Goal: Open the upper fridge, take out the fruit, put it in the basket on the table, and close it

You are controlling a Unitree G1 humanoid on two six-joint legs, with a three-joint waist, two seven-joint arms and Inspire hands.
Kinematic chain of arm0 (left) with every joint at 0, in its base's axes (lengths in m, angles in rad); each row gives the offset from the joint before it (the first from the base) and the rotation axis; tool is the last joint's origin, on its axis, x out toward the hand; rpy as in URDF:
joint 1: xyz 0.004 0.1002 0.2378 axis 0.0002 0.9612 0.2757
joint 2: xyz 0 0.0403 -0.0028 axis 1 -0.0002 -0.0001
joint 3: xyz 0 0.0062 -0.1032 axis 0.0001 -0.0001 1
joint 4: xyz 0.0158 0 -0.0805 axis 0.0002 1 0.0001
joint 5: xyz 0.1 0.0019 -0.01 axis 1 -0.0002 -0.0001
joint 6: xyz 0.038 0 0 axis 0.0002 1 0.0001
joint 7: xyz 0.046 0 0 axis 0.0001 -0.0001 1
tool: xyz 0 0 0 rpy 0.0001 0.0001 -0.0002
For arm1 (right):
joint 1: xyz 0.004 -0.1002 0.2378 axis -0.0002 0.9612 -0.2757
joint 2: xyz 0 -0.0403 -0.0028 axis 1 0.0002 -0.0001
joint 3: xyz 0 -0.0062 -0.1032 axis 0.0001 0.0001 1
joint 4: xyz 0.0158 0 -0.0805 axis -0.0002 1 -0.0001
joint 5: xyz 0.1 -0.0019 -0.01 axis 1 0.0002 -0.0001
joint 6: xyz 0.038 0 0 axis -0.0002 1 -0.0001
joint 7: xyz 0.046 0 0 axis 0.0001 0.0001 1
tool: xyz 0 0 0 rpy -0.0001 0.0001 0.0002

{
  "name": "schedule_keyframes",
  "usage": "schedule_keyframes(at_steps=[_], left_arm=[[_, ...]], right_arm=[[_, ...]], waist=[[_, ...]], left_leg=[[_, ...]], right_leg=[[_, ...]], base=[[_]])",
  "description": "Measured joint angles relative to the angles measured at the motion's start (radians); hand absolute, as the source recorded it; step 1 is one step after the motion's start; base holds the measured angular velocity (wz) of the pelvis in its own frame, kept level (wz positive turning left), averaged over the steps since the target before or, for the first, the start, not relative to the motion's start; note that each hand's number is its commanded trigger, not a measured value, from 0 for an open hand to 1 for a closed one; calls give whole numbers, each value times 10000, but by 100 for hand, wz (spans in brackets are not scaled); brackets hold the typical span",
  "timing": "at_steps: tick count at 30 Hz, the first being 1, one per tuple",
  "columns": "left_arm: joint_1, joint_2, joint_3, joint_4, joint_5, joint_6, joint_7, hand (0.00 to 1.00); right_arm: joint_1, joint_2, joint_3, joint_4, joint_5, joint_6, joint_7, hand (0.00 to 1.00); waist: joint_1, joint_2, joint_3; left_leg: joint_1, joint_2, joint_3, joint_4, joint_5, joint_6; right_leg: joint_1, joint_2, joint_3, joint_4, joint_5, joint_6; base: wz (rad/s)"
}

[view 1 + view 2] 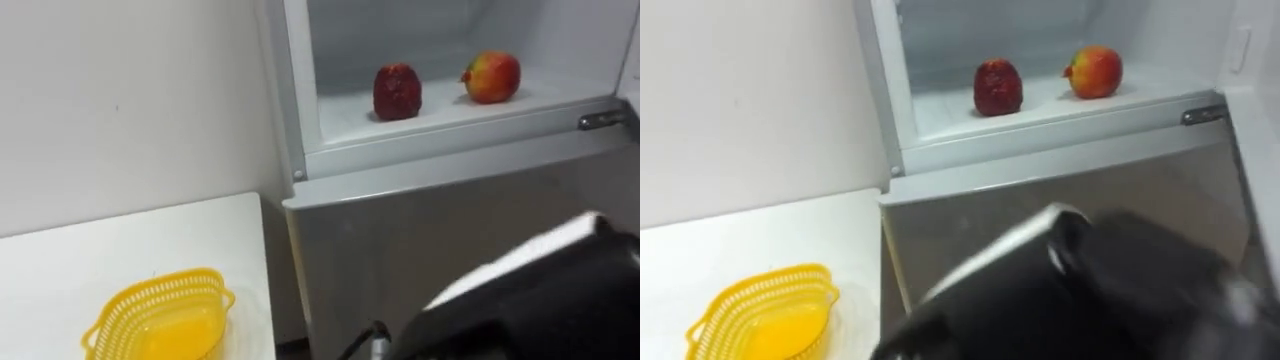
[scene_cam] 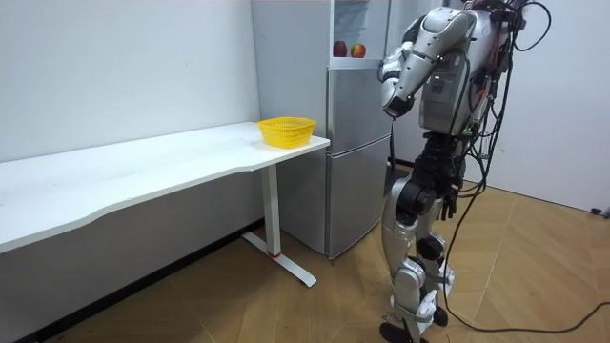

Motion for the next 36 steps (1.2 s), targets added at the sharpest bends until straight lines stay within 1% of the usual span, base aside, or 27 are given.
schedule_keyframes(at_steps=[3, 6, 7, 13, 15, 18, 19, 20, 22, 24, 25, 27, 28, 29, 30, 32, 33, 34, 35, 36], left_arm=[[-183, -24, -261, 106, 6, 102, -101, 0], [-248, -189, -280, 270, -230, 171, -105, 0], [-247, -248, -277, 265, -231, 171, -108, 0], [-249, -311, -104, 247, -237, 178, -203, 0], [-252, -339, -20, 246, -237, 178, -211, 0], [-259, -329, 168, 242, -235, 178, -262, 0], [-257, -328, 228, 241, -235, 177, -298, 0], [-255, -323, 383, 233, -233, 176, -328, 0], [-244, -196, 628, 231, -232, 174, -361, 0], [-86, 114, 984, 230, -200, 178, -385, 0], [-33, 189, 1074, 230, -198, 187, -386, 0], [82, 510, 1563, 231, -202, 193, -335, 0], [82, 566, 1681, 231, -203, 193, -314, 0], [82, 589, 1932, 230, -203, 196, -285, 0], [81, 578, 2052, 229, -204, 196, -278, 0], [106, 514, 2606, 215, -200, 189, -115, 0], [228, 514, 2893, 177, -202, 174, 41, 0], [361, 532, 3072, 110, -201, 172, 141, 0], [687, 546, 3429, -14, -163, 145, 350, 0], [828, 556, 3634, -80, -108, 142, 470, 0]], right_arm=[[-130, 11, 81, -11, 0, 10, -9, 0], [-232, 27, 160, -16, 121, 10, -137, 0], [-240, 42, 161, 2, 147, 10, -196, 0], [-321, 53, 173, -12, 479, 0, -351, 0], [-327, 53, 173, -23, 591, -6, -390, 0], [-296, 14, 160, -18, 803, -29, -535, 0], [-289, 12, 149, -8, 806, -30, -546, 0], [-296, 9, 140, -3, 804, -33, -554, 0], [-296, -2, 27, -7, 776, -36, -553, 0], [-271, -21, -89, -10, 775, -36, -556, 0], [-252, -26, -130, -18, 777, -37, -557, 0], [-215, -30, -243, -22, 776, -38, -555, 0], [-212, -33, -301, -24, 774, -38, -553, 0], [-195, -62, -338, -24, 794, -42, -549, 0], [-177, -75, -357, -24, 805, -57, -553, 0], [-13, -93, -464, -28, 810, -140, -558, 0], [76, -96, -505, -32, 809, -145, -565, 0], [104, -94, -574, -28, 808, -151, -569, 0], [203, -96, -814, -13, 789, -223, -606, 0], [260, -97, -970, -10, 784, -246, -637, 0]], waist=[[4, -65, 39], [36, -114, 56], [59, -138, 49], [120, -329, 19], [210, -401, 11], [568, -467, 13], [607, -474, 16], [640, -481, 16], [712, -487, 16], [784, -496, 19], [806, -500, 18], [875, -505, 18], [882, -503, 17], [1008, -499, 15], [1075, -458, -12], [1278, -499, -6], [1434, -541, -60], [1439, -535, -74], [1438, -495, -112], [1481, -481, -125]], left_leg=[[-88, -13, 1, 2, 0, 1], [-136, -25, 0, -18, 0, 0], [-140, -24, 1, -30, 0, 0], [-154, -11, -32, -47, -1, -1], [-156, -7, -33, -40, -2, -2], [-124, -7, -41, -42, -3, -4], [-122, -8, -42, -42, -3, -4], [-124, -11, -48, -54, -3, -4], [-116, -13, -48, -81, -3, -4], [-116, -13, -64, -77, -3, -4], [-114, -13, -61, -77, -3, -4], [-108, -10, -61, -62, -3, -4], [-110, -9, -62, -59, -3, -5], [-107, -9, -45, -57, -3, -5], [-99, -7, -46, -52, -3, -5], [35, -7, -42, -77, -2, -5], [58, -7, -59, -71, -2, -5], [80, -8, -68, -64, -2, -5], [144, -10, -74, -63, -3, -5], [166, -11, -87, -63, -3, -5]], right_leg=[[-79, -7, 9, -12, 2, 7], [-136, -16, 40, 18, 1, 20], [-174, -13, 54, 35, 0, 18], [-213, -6, -13, -12, -13, -3], [-214, -2, -16, -20, -13, -5], [-174, -5, 17, 14, -9, -5], [-171, -5, 27, 14, -8, -5], [-171, -11, 24, 16, -8, -5], [-164, -14, 20, 15, -8, -5], [-148, -11, -13, 13, -8, -5], [-142, -11, -19, 14, -8, -5], [-116, -13, -31, 13, -7, -6], [-113, -13, -43, 13, -7, -6], [-118, -14, -65, 23, -7, -6], [-116, -12, -76, 25, -6, -7], [-26, -14, -96, 24, -5, -8], [48, -1, -80, 9, -5, -8], [91, 12, -94, -4, -5, -8], [159, 39, -117, -7, -5, -8], [184, 40, -118, -7, -5, -8]], base=[[0], [-4], [-13], [-8], [-2], [-7], [-3], [3], [3], [0], [4], [7], [7], [0], [0], [0], [0], [0], [7], [6]])
